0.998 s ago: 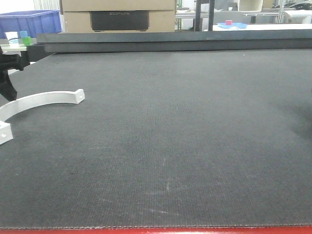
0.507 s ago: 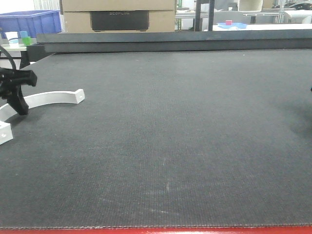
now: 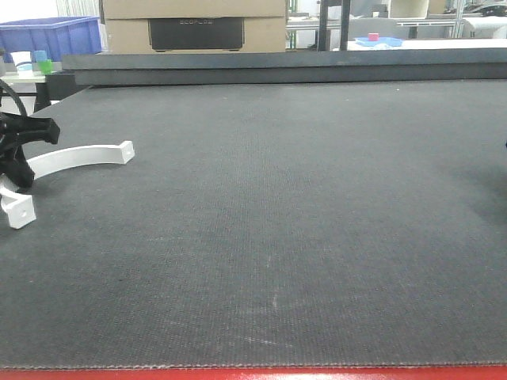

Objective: Grab PVC pipe and place in blue bin
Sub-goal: 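Lower both grippers onto the white pipe and close them on it, then lift the held white pipe off the table with both grippers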

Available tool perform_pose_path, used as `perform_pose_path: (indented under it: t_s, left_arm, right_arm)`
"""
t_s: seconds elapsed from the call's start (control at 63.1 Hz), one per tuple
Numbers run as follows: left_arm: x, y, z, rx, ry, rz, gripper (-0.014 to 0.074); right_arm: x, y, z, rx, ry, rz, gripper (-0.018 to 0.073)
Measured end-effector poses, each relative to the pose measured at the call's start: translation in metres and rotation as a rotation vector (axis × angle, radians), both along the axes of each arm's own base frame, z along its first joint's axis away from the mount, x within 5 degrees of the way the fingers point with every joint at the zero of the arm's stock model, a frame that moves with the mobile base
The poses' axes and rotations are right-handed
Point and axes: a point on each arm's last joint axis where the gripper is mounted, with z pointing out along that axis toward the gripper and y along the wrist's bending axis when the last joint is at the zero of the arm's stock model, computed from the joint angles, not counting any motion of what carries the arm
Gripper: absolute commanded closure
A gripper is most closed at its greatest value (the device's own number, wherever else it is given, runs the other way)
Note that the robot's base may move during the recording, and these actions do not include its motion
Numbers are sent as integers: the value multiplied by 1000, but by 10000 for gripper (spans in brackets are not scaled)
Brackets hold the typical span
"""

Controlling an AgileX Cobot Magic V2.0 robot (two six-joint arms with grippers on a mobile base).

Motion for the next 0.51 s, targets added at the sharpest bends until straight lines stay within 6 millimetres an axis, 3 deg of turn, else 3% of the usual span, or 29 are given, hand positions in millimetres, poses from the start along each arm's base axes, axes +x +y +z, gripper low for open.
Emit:
perform_pose_path:
  t_s: [0.349, 0.507]
  left_arm:
    - [1, 0, 0, 2, -16, 0, 707]
    - [1, 1, 5, 24, -30, -18, 707]
  right_arm:
    - [0, 0, 0, 0, 0, 0, 727]
    - [-4, 1, 11, -7, -27, -2, 727]
